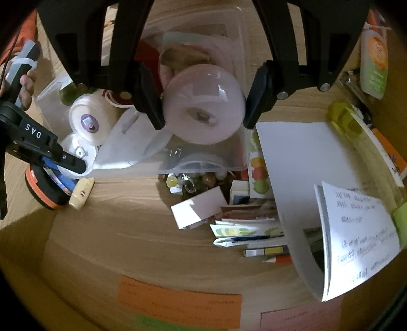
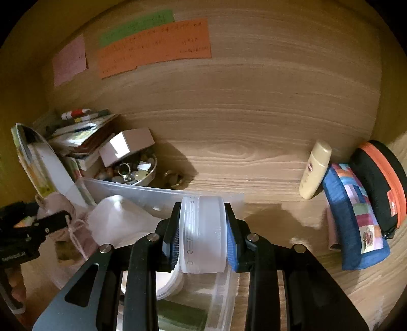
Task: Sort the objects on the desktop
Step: 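Carry the pink jar and tape roll with both grippers over the clear box, then lower the jar and tape roll into the box and open both grippers, then move both grippers toward the blue Max card box and black clip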
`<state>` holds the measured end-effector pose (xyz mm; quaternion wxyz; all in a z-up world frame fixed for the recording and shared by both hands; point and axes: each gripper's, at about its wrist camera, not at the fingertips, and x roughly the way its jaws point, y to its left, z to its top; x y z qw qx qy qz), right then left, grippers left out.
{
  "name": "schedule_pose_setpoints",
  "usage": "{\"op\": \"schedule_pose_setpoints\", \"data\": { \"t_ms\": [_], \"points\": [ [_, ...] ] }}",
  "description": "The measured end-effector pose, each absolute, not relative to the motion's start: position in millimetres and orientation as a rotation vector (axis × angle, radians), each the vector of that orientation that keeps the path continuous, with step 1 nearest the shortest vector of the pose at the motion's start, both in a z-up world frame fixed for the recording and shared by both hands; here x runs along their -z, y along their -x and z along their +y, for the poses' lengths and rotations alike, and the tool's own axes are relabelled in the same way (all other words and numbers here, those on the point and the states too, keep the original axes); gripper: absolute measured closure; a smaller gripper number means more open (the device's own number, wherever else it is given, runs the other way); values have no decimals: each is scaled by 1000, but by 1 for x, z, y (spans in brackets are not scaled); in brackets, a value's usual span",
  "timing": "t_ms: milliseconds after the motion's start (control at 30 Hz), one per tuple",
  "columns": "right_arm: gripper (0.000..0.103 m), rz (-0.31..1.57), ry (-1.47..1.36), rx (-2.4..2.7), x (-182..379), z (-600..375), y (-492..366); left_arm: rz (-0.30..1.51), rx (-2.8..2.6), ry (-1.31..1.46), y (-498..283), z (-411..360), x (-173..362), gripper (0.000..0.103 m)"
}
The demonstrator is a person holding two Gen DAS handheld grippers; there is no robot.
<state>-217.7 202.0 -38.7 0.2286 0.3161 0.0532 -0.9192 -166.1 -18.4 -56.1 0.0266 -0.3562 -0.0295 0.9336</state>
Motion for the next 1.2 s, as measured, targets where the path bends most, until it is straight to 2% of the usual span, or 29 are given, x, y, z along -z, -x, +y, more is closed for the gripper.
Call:
{"op": "schedule_pose_setpoints", "data": {
  "t_ms": [400,467,533,600,733,767,800,867,933,1000,1067,1200],
  "points": [
    [75,166,-878,2521,42,197,217,-12,-2869,1074,157,-8,57,41],
    [75,186,-863,2533,41,195,215,0,-2879,1060,156,-8,56,38],
    [69,204,-859,2539,42,194,213,10,-2890,1052,152,-8,54,37],
    [58,216,-856,2546,41,193,211,15,-2892,1052,150,-7,53,37],
    [56,265,-824,2567,33,194,202,50,-2911,1031,138,-6,45,34],
    [51,269,-809,2573,29,196,197,53,-2918,1023,135,-7,43,29],
    [41,264,-798,2577,25,199,193,55,-2927,1012,130,-8,40,28],
    [31,240,-775,2587,18,207,182,57,-2934,996,122,-11,35,27],
    [30,238,-745,2602,13,214,169,58,-2935,983,114,-11,31,26],
    [24,260,-719,2610,8,219,153,72,-2943,975,106,-9,28,22],
    [22,280,-698,2616,5,224,137,74,-2949,958,97,-7,27,13],
    [22,332,-645,2602,3,230,101,80,-2963,939,77,-3,25,11]
  ]
}}
